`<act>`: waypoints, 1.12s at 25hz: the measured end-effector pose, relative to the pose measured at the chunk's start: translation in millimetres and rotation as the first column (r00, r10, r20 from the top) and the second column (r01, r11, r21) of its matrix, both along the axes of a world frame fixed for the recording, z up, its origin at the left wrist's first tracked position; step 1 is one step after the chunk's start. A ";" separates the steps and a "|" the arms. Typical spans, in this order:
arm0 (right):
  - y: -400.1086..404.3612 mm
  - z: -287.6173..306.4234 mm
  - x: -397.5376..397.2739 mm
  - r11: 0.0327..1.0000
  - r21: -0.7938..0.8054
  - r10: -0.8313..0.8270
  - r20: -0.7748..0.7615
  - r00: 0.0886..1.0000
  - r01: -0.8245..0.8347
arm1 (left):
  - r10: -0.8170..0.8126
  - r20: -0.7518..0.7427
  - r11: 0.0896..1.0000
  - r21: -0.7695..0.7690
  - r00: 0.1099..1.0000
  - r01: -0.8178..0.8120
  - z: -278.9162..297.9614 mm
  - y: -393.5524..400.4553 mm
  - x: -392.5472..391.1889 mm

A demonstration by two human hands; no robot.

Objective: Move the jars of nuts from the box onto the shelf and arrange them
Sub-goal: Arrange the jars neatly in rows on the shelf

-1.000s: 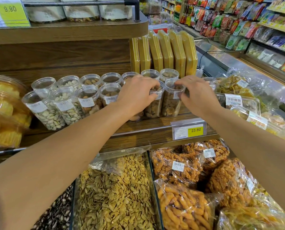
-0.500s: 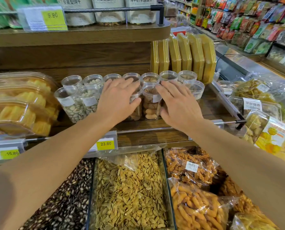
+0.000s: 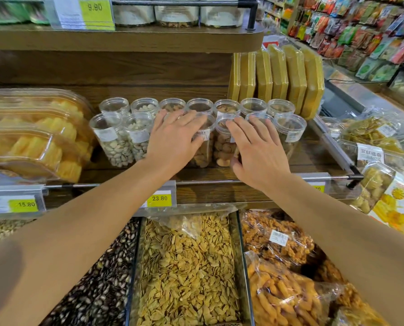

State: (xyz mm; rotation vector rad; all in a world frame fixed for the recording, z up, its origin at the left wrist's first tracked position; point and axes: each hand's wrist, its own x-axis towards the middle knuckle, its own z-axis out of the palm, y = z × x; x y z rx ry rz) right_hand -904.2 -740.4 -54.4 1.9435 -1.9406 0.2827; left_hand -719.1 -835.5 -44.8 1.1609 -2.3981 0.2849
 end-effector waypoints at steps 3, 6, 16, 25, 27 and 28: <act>1.3 4.3 4.0 1.000 -0.003 -0.013 -0.009 1.000 0.013 | -0.005 -0.007 1.000 0.004 1.000 0.005 4.7 2.8 7.5; 1.8 6.3 23.6 0.999 -0.026 0.020 -0.026 0.999 -0.020 | 0.053 -0.031 0.999 -0.013 0.998 -0.053 1.9 6.5 38.1; -7.9 -5.8 59.2 0.997 0.072 -0.001 -0.135 0.991 0.011 | 0.169 0.131 0.986 -0.028 0.977 -0.167 -25.8 7.9 70.0; -25.7 16.7 98.4 0.994 0.034 0.103 0.009 0.995 -0.103 | 0.201 -0.017 0.979 0.030 0.980 -0.200 -11.3 -1.9 129.1; -41.9 20.7 114.1 0.992 0.050 0.116 0.014 0.993 -0.117 | 0.209 -0.031 0.977 0.052 0.977 -0.207 -11.8 -10.9 138.8; -50.9 22.4 119.7 0.991 0.060 0.115 0.023 0.993 -0.117 | 0.204 -0.032 0.977 0.063 0.978 -0.202 -11.5 -15.5 137.5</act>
